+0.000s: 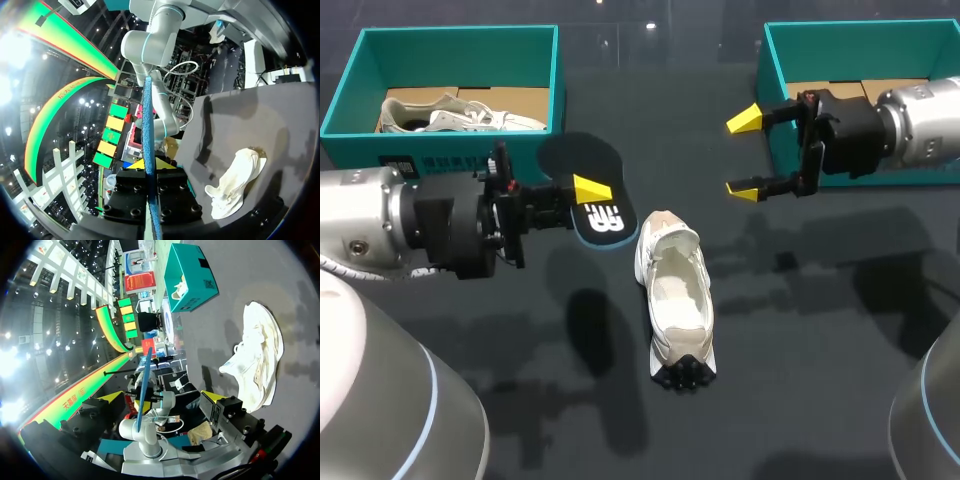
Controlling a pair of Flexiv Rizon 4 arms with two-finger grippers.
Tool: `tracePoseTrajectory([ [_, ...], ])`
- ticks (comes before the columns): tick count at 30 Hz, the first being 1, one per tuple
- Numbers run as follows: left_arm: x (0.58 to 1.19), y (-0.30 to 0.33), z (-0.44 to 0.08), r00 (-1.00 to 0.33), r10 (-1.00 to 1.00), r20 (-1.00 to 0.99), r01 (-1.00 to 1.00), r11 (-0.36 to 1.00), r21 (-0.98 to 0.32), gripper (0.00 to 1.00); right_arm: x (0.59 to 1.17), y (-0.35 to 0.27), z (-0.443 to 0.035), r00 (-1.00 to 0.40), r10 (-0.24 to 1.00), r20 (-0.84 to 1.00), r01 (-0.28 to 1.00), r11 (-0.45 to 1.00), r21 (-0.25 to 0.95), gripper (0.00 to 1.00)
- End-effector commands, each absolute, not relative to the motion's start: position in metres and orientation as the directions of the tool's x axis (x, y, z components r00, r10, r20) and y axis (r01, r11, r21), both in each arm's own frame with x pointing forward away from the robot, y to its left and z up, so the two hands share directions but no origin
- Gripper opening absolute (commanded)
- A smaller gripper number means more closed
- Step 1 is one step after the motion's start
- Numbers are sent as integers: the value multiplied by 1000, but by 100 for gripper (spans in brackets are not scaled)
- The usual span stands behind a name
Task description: Take the shoe out of the shoebox, open the shoe tongue, remove and reinsert the insole, then place the shoe into the shoebox
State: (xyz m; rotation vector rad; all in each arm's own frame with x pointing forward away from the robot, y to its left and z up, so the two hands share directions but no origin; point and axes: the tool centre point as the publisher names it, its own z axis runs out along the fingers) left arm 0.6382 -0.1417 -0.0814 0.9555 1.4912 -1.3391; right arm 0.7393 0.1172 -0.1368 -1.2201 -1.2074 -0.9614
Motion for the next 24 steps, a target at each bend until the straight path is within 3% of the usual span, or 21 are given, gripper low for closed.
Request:
tracePoseTrajectory([
  [1,638,-142,-83,-296,-18,-955,947,125,-296,0,741,122,-138,149,75,986,977,143,-158,100],
  [24,642,-143,-85,-288,-13,-958,948,138,-287,0,742,124,-139,159,74,985,975,146,-169,100],
])
